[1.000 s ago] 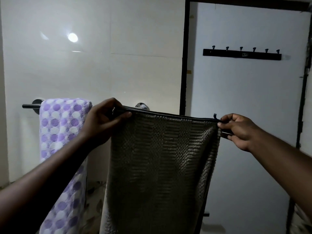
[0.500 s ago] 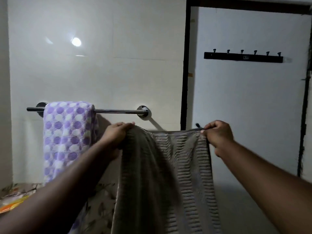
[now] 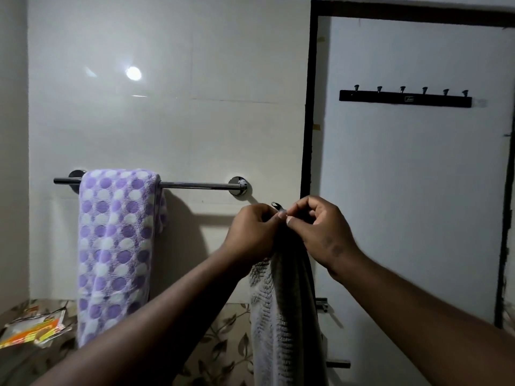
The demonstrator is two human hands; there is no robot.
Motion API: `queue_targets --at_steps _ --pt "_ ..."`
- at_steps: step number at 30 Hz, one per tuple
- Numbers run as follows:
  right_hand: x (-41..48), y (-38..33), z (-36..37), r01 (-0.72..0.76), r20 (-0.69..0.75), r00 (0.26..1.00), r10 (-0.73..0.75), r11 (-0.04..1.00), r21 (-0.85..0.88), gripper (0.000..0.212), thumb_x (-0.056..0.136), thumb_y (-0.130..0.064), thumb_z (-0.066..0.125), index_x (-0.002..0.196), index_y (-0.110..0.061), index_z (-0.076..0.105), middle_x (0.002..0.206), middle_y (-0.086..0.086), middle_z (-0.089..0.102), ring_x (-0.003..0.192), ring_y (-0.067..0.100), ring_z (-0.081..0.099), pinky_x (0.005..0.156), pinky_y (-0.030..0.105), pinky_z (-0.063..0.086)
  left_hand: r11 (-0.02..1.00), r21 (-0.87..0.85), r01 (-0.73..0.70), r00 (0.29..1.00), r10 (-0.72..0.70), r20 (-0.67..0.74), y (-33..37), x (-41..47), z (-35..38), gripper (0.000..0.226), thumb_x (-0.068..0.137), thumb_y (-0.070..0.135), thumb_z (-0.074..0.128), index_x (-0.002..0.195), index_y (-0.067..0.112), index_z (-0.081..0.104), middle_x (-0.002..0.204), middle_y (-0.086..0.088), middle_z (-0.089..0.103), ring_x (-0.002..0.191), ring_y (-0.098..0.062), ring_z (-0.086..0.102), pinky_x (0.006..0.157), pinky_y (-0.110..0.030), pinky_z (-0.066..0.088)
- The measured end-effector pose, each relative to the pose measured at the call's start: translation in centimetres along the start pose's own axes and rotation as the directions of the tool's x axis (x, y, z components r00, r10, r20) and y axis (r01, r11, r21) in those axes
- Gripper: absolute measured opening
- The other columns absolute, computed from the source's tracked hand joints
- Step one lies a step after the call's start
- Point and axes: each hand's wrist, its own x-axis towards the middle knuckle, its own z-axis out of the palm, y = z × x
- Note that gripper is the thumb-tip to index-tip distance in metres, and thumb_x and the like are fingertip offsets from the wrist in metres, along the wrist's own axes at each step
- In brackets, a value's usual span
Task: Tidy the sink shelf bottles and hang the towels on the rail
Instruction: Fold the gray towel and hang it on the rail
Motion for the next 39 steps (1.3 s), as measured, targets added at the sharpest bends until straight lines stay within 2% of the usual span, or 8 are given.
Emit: queue_targets --at_steps 6,9,11,15,20,27,32,39 --pt "-0.1 1.0 -2.0 0.047 -0.031 0.999 -0.044 0.994 0.1 0.024 0.076 -0.003 0.081 0.087 -0.022 0.069 0.086 -0.005 0.076 0.085 0.011 0.073 0.08 0.036 0.063 0.959 0.158 -0.236 0.969 0.219 0.116 0.6 -0.4 0.4 0.023 0.087 0.031 0.055 0.102 0.028 0.072 0.092 -0.014 0.075 0.082 -0.037 0.07 0.079 -0.062 0.056" --pt "0.8 1.2 -3.4 -0.075 -0.014 0.996 0.084 0.944 0.321 0.026 0.076 0.003 0.08 0.085 -0.019 0.07 0.089 0.012 0.076 0.082 0.021 0.073 0.071 0.026 0.06 0.627 0.585 -0.515 0.834 0.522 0.176 -0.1 -0.2 -1.4 0.043 0.092 0.052 0.056 0.134 0.042 0.052 0.118 0.013 0.068 0.109 -0.018 0.062 0.097 -0.044 0.051" --pt "1.1 1.5 -4.2 -0.143 0.068 0.99 0.125 0.873 0.466 0.028 0.075 0.011 0.078 0.086 -0.013 0.068 0.089 0.014 0.074 0.081 0.02 0.072 0.074 0.026 0.059 0.442 0.776 -0.45 0.866 0.429 0.258 -0.4 0.1 -2.7 0.068 0.082 0.078 0.053 0.138 0.042 0.041 0.135 0.01 0.056 0.123 -0.018 0.052 0.107 -0.04 0.04" --pt "1.2 2.3 -5.2 -0.256 0.222 0.964 0.147 0.744 0.618 0.028 0.079 0.015 0.072 0.088 -0.01 0.064 0.081 0.008 0.074 0.074 0.017 0.071 0.068 0.024 0.06 0.626 0.698 -0.346 0.932 0.147 0.331 -0.2 0.9 -3.0 0.047 0.078 0.068 0.072 0.1 0.029 0.059 0.094 0.009 0.064 0.087 -0.021 0.062 0.069 -0.034 0.051" --pt "1.2 3.1 -5.4 -0.327 0.304 0.939 0.16 0.681 0.655 0.028 0.084 0.016 0.064 0.091 -0.012 0.061 0.079 0.009 0.072 0.065 0.015 0.069 0.059 0.024 0.058 0.927 0.35 -0.133 0.882 -0.05 0.469 1.6 1.3 -4.1 0.031 0.082 0.031 0.085 0.11 0.019 0.076 0.108 0.0 0.078 0.102 -0.018 0.074 0.09 -0.033 0.06" --pt "2.0 2.4 -4.1 -0.381 0.323 0.925 0.203 0.532 0.757 0.029 0.095 0.008 0.053 0.111 -0.016 0.059 0.097 0.015 0.069 0.073 0.022 0.069 0.058 0.03 0.06 0.995 0.076 -0.06 0.942 0.031 0.334 2.7 0.9 -5.1 0.031 0.074 0.012 0.087 0.094 -0.003 0.069 0.089 -0.013 0.069 0.084 -0.024 0.065 0.08 -0.037 0.053" --pt "2.9 0.4 1.3 -0.145 -0.053 0.969 0.24 0.732 0.666 0.031 0.095 0.005 0.055 0.106 -0.024 0.054 0.11 0.015 0.064 0.092 0.024 0.062 0.079 0.036 0.051 0.957 0.226 -0.183 0.964 0.13 0.232 4.7 2.9 -7.6 0.035 0.072 0.014 0.091 0.088 0.013 0.06 0.075 -0.002 0.063 0.069 -0.014 0.058 0.061 -0.027 0.049" --pt "7.4 -4.0 10.2 0.277 -0.457 0.883 -0.111 0.908 0.315 0.026 0.092 0.001 0.05 0.104 -0.022 0.049 0.095 -0.004 0.058 0.081 0.002 0.056 0.076 0.021 0.046 0.962 0.079 -0.26 0.965 0.259 0.025 5.1 6.7 -15.6 0.059 0.066 0.023 0.095 0.115 0.016 0.065 0.093 -0.019 0.073 0.086 -0.029 0.071 0.084 -0.05 0.06"
